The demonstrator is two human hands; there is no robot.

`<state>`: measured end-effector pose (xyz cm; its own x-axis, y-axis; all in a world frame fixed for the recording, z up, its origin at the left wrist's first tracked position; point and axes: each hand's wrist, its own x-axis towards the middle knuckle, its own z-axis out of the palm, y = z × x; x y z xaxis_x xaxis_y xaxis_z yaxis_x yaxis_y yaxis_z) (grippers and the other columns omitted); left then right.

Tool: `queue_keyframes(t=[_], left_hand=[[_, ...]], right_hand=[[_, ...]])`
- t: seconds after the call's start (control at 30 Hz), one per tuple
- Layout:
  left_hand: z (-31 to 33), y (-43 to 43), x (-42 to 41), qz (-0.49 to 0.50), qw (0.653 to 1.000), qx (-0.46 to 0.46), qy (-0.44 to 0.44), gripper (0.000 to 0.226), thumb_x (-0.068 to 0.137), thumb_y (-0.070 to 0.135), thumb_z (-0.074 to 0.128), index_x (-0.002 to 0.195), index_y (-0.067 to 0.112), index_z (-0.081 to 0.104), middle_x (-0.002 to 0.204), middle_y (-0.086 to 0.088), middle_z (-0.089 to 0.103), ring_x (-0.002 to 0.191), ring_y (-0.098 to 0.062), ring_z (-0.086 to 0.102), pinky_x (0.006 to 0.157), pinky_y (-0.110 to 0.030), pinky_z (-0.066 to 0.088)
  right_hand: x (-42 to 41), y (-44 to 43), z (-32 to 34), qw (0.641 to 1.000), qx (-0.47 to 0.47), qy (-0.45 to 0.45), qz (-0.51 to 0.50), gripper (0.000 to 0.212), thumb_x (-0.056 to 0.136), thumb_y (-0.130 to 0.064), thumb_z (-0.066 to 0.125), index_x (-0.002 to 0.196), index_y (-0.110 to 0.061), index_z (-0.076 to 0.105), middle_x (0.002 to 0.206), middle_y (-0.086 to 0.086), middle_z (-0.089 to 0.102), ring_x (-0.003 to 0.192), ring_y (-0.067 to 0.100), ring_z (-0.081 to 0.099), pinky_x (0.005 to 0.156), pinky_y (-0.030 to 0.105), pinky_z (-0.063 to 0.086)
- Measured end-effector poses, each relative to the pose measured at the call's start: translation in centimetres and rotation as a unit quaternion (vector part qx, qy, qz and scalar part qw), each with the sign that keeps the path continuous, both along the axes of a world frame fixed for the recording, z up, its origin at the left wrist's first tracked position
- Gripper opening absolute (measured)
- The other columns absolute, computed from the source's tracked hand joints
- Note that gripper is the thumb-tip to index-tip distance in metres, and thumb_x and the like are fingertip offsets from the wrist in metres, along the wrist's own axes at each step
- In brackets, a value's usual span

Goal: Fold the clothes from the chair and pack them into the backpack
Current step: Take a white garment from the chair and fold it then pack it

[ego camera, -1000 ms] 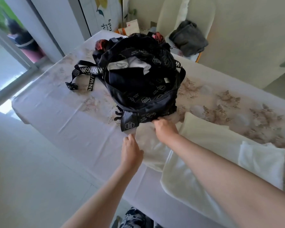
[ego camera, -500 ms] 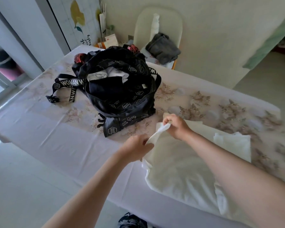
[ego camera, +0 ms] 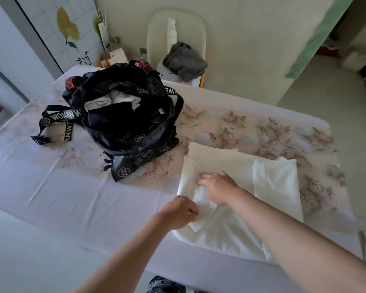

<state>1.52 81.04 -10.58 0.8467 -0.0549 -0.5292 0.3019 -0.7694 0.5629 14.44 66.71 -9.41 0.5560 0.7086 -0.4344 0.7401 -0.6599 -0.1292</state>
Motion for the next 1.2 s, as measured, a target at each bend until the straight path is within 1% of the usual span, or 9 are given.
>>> queue_keyframes(t=[0.17,0.33,0.5,0.6,0.73,0.83,0.93,1.07,1.2], left_hand=[[-0.2,2.1,0.7,0.202,0.971,-0.002,-0.128,0.024,0.089,0.005,0.057,0.104,0.019,0.071,0.100,0.004,0.063,0.088,-0.014,0.062,0.073,-0.019,0.043],[-1.1,2.6,0.7,0.219,0.975,-0.002,-0.036,0.052,0.081,0.015,0.070,0.129,0.015,0.048,0.117,-0.003,0.054,0.105,-0.022,0.056,0.080,-0.026,0.045],[-1.0,2.4,1.4,0.220,0.975,-0.012,0.000,0.063,0.079,0.016,0.072,0.136,0.013,0.044,0.118,-0.005,0.057,0.100,-0.021,0.057,0.075,-0.026,0.047],[0.1,2.2,2.3,0.184,0.982,0.007,0.034,0.055,0.078,0.017,0.069,0.130,0.014,0.051,0.118,-0.005,0.060,0.103,-0.024,0.058,0.080,-0.028,0.050],[4.1,0.6,4.1,0.043,0.995,0.051,0.080,0.022,0.078,0.021,0.061,0.098,0.013,0.061,0.091,0.000,0.061,0.080,-0.018,0.057,0.058,-0.026,0.044],[7.2,-2.5,5.9,-0.009,0.996,0.019,0.082,0.021,0.076,0.021,0.062,0.095,0.013,0.065,0.090,-0.003,0.068,0.081,-0.019,0.066,0.062,-0.025,0.051],[9.6,-7.1,7.4,-0.036,0.993,-0.041,0.104,0.020,0.075,0.015,0.056,0.095,0.009,0.060,0.082,-0.013,0.072,0.069,-0.025,0.073,0.064,-0.033,0.062],[11.4,-15.0,8.6,-0.064,0.989,-0.099,0.086,0.008,0.081,0.012,0.057,0.087,0.009,0.053,0.073,-0.014,0.070,0.065,-0.026,0.072,0.065,-0.034,0.062],[8.9,-22.2,7.4,-0.040,0.955,-0.250,0.157,0.030,0.089,0.030,0.069,0.111,0.014,0.056,0.096,-0.007,0.072,0.081,-0.019,0.074,0.067,-0.028,0.059]], right_hand=[[1.7,3.7,0.2,0.995,0.016,-0.095,0.028,0.045,0.087,-0.002,0.049,0.124,-0.024,0.061,0.127,0.004,0.052,0.116,0.027,0.052,0.097,0.037,0.035],[3.7,8.3,0.5,0.983,0.021,-0.106,0.149,0.058,0.086,0.009,0.043,0.136,-0.021,0.048,0.134,0.011,0.044,0.101,0.033,0.058,0.080,0.042,0.050],[5.2,8.3,0.2,0.976,-0.047,-0.109,0.180,0.042,0.084,0.009,0.048,0.118,-0.012,0.060,0.108,0.011,0.053,0.092,0.034,0.060,0.070,0.034,0.036],[5.7,6.5,1.5,0.989,-0.052,-0.065,0.122,0.032,0.082,0.007,0.047,0.110,-0.005,0.059,0.101,0.013,0.048,0.087,0.033,0.053,0.069,0.035,0.031],[6.0,1.3,3.2,0.990,0.040,-0.091,0.098,0.028,0.087,0.006,0.051,0.104,-0.009,0.067,0.108,0.009,0.058,0.088,0.033,0.062,0.065,0.034,0.040],[5.9,-4.0,4.6,0.989,0.111,-0.088,0.030,0.022,0.084,0.007,0.052,0.095,-0.006,0.066,0.102,0.010,0.065,0.086,0.034,0.065,0.061,0.029,0.036],[5.4,-10.1,6.5,0.984,0.149,-0.095,-0.034,0.021,0.085,0.004,0.052,0.097,-0.007,0.066,0.123,0.010,0.065,0.100,0.034,0.066,0.071,0.038,0.052],[4.8,-18.4,7.9,0.966,0.179,-0.173,-0.073,0.032,0.079,0.017,0.057,0.094,-0.008,0.069,0.139,0.010,0.059,0.115,0.042,0.062,0.095,0.044,0.050],[2.5,-24.5,6.9,0.975,-0.064,-0.141,-0.160,0.066,0.092,0.010,0.039,0.147,-0.026,0.041,0.167,0.008,-0.002,0.149,0.034,0.021,0.118,0.048,0.022]])
